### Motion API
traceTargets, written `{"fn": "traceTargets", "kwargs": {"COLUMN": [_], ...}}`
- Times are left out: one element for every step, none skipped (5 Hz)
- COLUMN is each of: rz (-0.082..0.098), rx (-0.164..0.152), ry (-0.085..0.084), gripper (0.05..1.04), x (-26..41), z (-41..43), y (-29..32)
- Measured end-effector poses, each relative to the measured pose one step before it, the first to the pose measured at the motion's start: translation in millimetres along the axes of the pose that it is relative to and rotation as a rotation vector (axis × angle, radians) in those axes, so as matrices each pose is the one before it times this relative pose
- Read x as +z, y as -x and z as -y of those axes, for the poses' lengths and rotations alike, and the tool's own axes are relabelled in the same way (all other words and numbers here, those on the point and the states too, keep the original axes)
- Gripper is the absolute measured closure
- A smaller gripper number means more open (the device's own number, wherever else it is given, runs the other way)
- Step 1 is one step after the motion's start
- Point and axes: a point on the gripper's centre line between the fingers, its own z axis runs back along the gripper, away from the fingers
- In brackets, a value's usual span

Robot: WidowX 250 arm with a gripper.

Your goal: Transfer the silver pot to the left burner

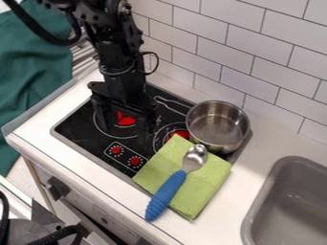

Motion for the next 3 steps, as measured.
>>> {"fn": "traceTargets", "kwargs": {"rz": [-0.0184, 0.0127, 0.0035], "rx": [0.005, -0.0486, -0.0494], "ry": [0.0086, 0.0765, 0.0413], "gripper": [0.073, 0.073, 0.073], "x": [-4.66, -4.33, -8.98], "z": [0.81, 24.93, 25.89], "y": [3.06, -7.63, -14.66]}}
